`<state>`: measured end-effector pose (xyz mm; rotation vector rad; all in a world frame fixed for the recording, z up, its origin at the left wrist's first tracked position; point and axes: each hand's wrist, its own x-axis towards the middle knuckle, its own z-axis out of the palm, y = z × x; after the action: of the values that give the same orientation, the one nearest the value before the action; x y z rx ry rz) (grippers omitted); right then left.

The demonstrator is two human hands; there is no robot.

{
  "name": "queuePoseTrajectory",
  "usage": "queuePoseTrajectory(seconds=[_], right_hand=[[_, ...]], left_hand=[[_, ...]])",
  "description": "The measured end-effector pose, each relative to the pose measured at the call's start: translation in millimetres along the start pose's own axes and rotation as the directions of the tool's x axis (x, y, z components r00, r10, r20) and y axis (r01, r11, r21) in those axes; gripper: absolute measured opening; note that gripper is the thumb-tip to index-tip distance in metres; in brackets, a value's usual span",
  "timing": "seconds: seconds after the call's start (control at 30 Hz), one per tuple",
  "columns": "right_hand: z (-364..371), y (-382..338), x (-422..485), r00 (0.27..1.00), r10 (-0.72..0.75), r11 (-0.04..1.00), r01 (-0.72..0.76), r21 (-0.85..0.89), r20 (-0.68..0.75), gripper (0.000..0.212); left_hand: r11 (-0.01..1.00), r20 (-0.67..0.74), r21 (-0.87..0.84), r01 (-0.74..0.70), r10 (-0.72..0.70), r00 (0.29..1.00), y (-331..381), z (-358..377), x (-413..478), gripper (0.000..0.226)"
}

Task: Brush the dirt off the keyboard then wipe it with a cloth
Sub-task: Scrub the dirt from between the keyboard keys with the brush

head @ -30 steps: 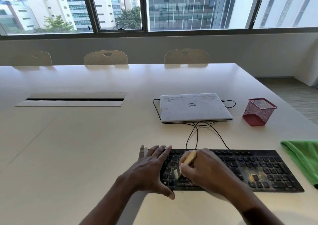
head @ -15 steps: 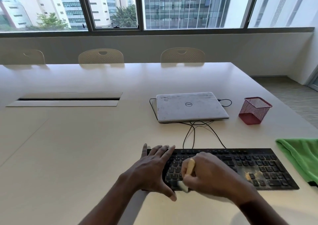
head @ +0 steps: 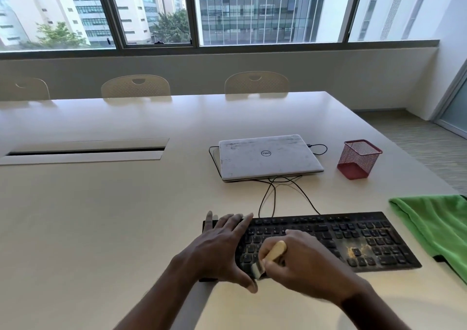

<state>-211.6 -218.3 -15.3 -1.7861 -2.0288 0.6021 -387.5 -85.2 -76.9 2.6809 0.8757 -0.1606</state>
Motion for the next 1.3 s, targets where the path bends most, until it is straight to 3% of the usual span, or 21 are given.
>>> queuePoseTrajectory(seconds=[0.17, 0.27, 0.37, 0.57, 0.67, 0.77, 0.9, 1.03, 1.1, 1.2, 1.3], right_hand=[[1, 8, -2, 0.979, 0.105, 0.993, -0.112, -0.036, -0.175, 0.021], [2, 0, 3, 0.991, 0.069, 0.991, -0.055, 0.125, -0.116, 0.015], [8, -4, 8, 0.999, 0.034, 0.996, -0.031, 0.085, -0.033, 0.014], [-11, 25, 1, 0.968, 0.233, 0.97, -0.238, -0.052, -0.092, 0.02], [-16, 17, -4, 0.983, 0.17, 0.983, -0.165, 0.08, -0.063, 0.017], [-7, 7, -9, 0.993, 0.117, 0.991, -0.118, 0.066, 0.02, 0.015], [-16, 17, -16, 0.977, 0.185, 0.978, -0.193, -0.077, -0.101, 0.016], [-21, 10, -21, 0.993, 0.108, 0.992, -0.105, 0.064, -0.051, 0.014], [-16, 10, -23, 0.995, 0.09, 0.996, -0.09, 0.03, -0.03, 0.014], [-16, 20, -27, 0.979, 0.149, 0.986, -0.158, -0.059, -0.141, 0.017], [-19, 19, -29, 0.969, 0.173, 0.984, -0.178, -0.007, -0.176, 0.015]], left_hand=[[1.0, 0.005, 0.021, 0.007, -0.007, 1.0, 5, 1, 1, 0.147], [1.0, 0.019, 0.024, 0.017, -0.018, 1.0, 7, 1, 3, 0.147], [1.0, 0.024, 0.023, 0.016, -0.017, 1.0, 10, 1, 5, 0.145], [0.999, -0.005, 0.037, 0.018, -0.018, 1.0, 8, 4, 4, 0.145], [0.999, 0.009, 0.04, 0.011, -0.012, 1.0, 10, 4, 7, 0.145], [0.999, 0.014, 0.052, -0.011, 0.01, 1.0, 15, 4, 12, 0.145], [0.998, 0.018, 0.065, -0.025, 0.024, 1.0, 21, 2, 15, 0.144], [0.997, 0.023, 0.074, -0.038, 0.036, 0.999, 23, 2, 19, 0.145], [0.996, 0.018, 0.072, -0.048, 0.047, 0.999, 25, 2, 20, 0.145], [0.996, 0.014, 0.073, -0.057, 0.057, 0.998, 27, 3, 21, 0.145], [0.995, 0.013, 0.078, -0.064, 0.063, 0.998, 26, 4, 22, 0.145]])
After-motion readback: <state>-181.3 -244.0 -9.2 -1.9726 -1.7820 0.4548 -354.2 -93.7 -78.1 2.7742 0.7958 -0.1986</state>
